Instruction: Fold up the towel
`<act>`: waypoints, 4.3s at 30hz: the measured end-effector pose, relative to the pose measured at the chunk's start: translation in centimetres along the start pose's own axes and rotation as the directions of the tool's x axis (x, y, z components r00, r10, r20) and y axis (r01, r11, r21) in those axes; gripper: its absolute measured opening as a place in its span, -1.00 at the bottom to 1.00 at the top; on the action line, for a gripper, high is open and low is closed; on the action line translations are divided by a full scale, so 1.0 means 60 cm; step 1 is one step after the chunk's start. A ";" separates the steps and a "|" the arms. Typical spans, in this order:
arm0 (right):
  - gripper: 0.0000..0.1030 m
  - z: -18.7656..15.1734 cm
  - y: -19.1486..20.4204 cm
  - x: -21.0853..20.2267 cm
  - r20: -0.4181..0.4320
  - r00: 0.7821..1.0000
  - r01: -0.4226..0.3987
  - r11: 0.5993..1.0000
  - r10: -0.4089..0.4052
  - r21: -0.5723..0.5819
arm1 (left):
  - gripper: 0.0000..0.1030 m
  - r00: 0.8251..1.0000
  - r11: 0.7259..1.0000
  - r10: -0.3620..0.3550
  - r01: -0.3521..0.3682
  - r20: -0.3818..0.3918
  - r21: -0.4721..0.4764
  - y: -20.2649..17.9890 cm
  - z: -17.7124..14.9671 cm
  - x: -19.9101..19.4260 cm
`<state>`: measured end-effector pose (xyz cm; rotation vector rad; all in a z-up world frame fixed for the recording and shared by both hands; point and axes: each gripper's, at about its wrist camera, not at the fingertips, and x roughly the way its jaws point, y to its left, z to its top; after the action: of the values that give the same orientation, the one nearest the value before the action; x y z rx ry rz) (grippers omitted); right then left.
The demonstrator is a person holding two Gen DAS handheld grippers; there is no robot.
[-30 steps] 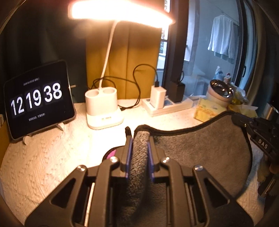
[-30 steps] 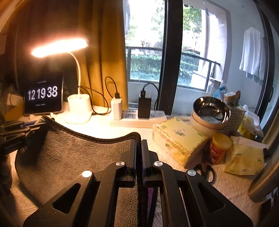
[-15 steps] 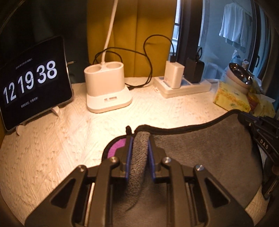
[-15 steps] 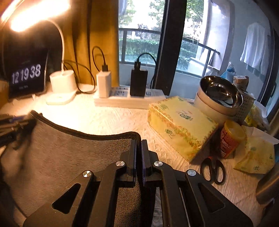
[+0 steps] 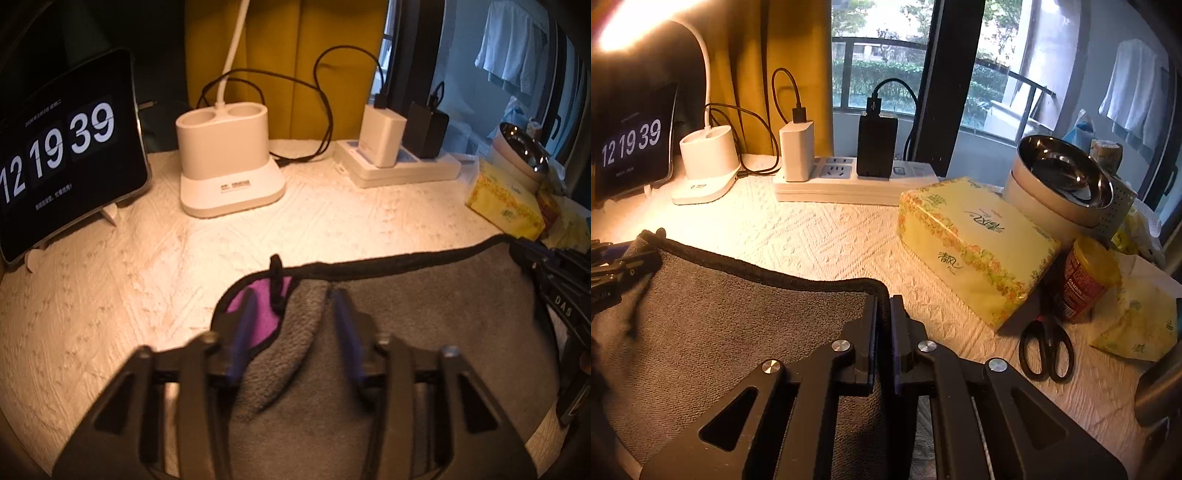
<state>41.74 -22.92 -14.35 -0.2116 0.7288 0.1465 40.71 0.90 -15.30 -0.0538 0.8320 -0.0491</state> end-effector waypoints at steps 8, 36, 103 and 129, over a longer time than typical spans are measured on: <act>-0.01 -0.001 -0.014 0.003 -0.015 1.000 0.004 0.999 -0.004 0.040 | 0.60 1.000 0.999 0.020 -0.021 0.024 0.025 -0.008 0.001 -0.023; 0.03 -0.055 0.011 -0.157 0.062 0.997 -0.047 0.995 0.042 0.082 | 0.81 0.993 0.999 0.021 -0.018 0.112 -0.033 -0.009 -0.066 -0.178; 0.03 -0.218 0.095 -0.586 0.420 0.908 -0.050 0.997 0.020 0.061 | 0.81 0.851 0.999 0.029 -0.034 0.524 -0.001 -0.043 -0.299 -0.576; 0.12 -0.255 0.109 -0.698 0.599 0.801 -0.011 0.999 -0.017 0.043 | 0.81 0.706 0.996 0.084 -0.088 0.704 -0.030 -0.038 -0.334 -0.681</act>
<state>-0.34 -22.75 1.82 -0.1114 0.0927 0.1827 -1.65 0.67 1.52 -0.0236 0.0522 0.0585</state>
